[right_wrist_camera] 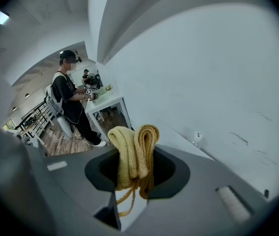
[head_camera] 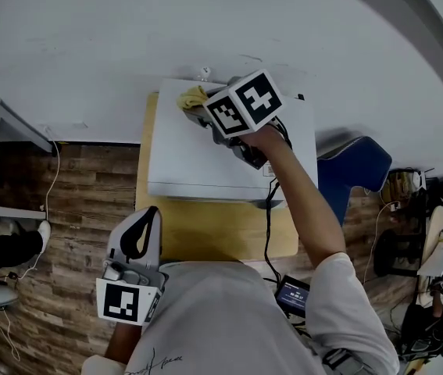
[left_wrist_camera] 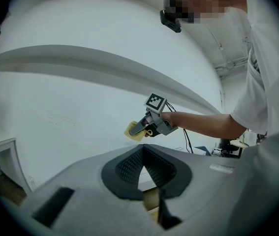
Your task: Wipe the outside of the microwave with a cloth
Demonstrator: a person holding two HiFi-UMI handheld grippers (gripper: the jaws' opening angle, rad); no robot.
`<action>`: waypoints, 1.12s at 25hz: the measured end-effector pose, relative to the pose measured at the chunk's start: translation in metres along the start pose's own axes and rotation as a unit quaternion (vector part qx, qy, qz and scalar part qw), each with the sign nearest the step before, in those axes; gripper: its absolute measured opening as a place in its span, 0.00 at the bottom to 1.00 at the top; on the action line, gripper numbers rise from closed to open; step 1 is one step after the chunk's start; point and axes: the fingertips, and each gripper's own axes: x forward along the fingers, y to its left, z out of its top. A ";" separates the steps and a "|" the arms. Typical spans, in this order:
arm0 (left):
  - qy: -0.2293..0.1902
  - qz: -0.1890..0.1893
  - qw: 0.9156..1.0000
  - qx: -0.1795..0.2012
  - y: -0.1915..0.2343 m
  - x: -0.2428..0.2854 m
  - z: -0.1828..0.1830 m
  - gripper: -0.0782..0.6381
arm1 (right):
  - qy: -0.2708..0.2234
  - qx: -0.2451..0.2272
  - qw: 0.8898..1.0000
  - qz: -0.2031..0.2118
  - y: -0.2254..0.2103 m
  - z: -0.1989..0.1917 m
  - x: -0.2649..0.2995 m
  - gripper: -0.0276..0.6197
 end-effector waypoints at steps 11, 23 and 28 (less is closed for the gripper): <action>0.006 -0.013 1.000 -0.006 -0.011 0.006 -0.005 0.11 | 0.004 0.064 0.993 -0.097 -0.080 -0.078 -0.086 0.23; 0.021 -0.030 0.999 -0.006 -0.030 0.017 -0.015 0.11 | 0.100 0.085 0.954 -0.268 -0.177 -0.200 -0.172 0.23; 0.024 -0.030 0.999 -0.005 -0.031 0.021 -0.016 0.11 | 0.138 0.054 0.940 -0.306 -0.185 -0.219 -0.171 0.23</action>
